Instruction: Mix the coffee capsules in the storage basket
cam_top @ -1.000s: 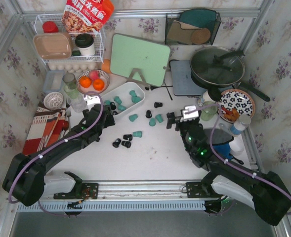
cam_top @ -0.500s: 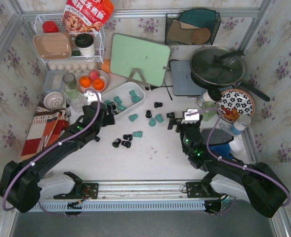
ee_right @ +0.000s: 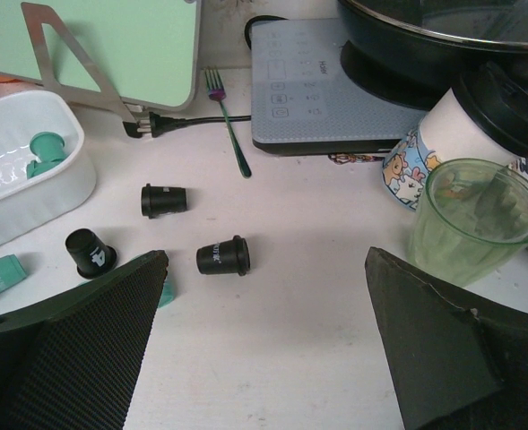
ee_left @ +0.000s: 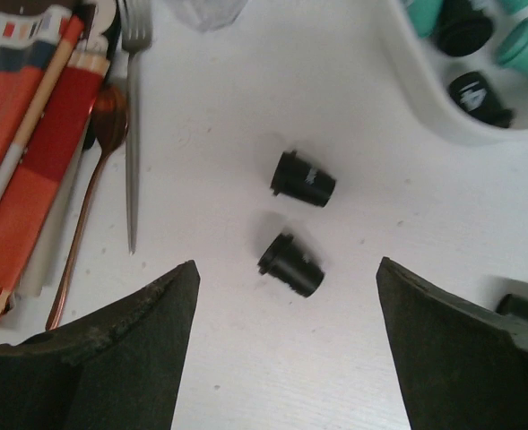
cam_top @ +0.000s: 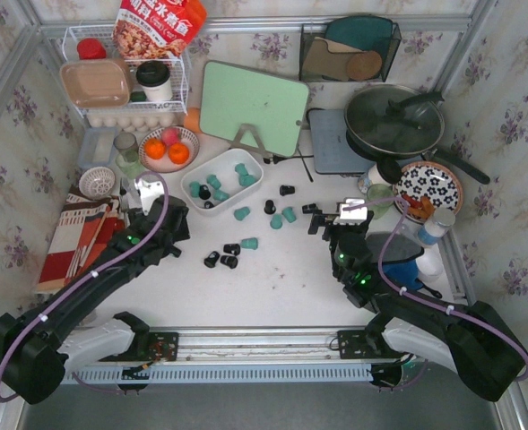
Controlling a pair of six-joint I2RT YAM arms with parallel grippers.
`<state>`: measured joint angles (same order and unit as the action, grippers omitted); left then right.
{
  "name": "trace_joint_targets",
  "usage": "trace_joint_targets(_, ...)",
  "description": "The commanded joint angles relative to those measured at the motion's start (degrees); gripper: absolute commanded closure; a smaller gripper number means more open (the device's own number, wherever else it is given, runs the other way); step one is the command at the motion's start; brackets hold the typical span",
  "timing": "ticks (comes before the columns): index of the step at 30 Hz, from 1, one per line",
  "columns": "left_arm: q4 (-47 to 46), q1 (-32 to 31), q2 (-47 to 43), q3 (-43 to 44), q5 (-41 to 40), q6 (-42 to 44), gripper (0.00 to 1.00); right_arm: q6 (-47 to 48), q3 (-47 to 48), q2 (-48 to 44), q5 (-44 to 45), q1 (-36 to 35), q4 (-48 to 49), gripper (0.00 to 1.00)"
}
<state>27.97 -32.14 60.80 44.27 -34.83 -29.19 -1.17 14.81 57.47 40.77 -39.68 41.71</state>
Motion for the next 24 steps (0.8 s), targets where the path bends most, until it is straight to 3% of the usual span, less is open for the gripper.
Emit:
trace_joint_targets(1,4.6,3.3,2.0,-2.1,-1.7,-7.6,0.09,-0.3,-0.2,-0.1,1.7,0.0,1.0,0.0)
trace_joint_targets(3,5.1,8.1,3.3,-2.8,3.6,-9.9,0.04,-0.3,-0.2,0.0,1.7,0.0,1.0,0.0)
trace_joint_targets(5,3.5,13.1,4.7,-4.0,11.8,-10.3,0.04,-0.3,-0.1,0.0,1.6,0.0,1.0,0.0)
trace_joint_targets(8,0.8,16.4,7.6,-4.8,17.8,-10.6,0.06,-0.2,-0.2,0.1,1.7,0.0,1.0,0.0)
trace_joint_targets(14,1.7,16.6,16.6,-1.2,20.6,-12.3,0.11,-0.2,-0.1,0.4,1.6,0.0,1.0,0.0)
trace_joint_targets(24,2.1,16.5,23.1,-0.4,22.5,-17.3,0.13,-0.2,0.1,0.7,1.2,0.0,0.8,0.0)
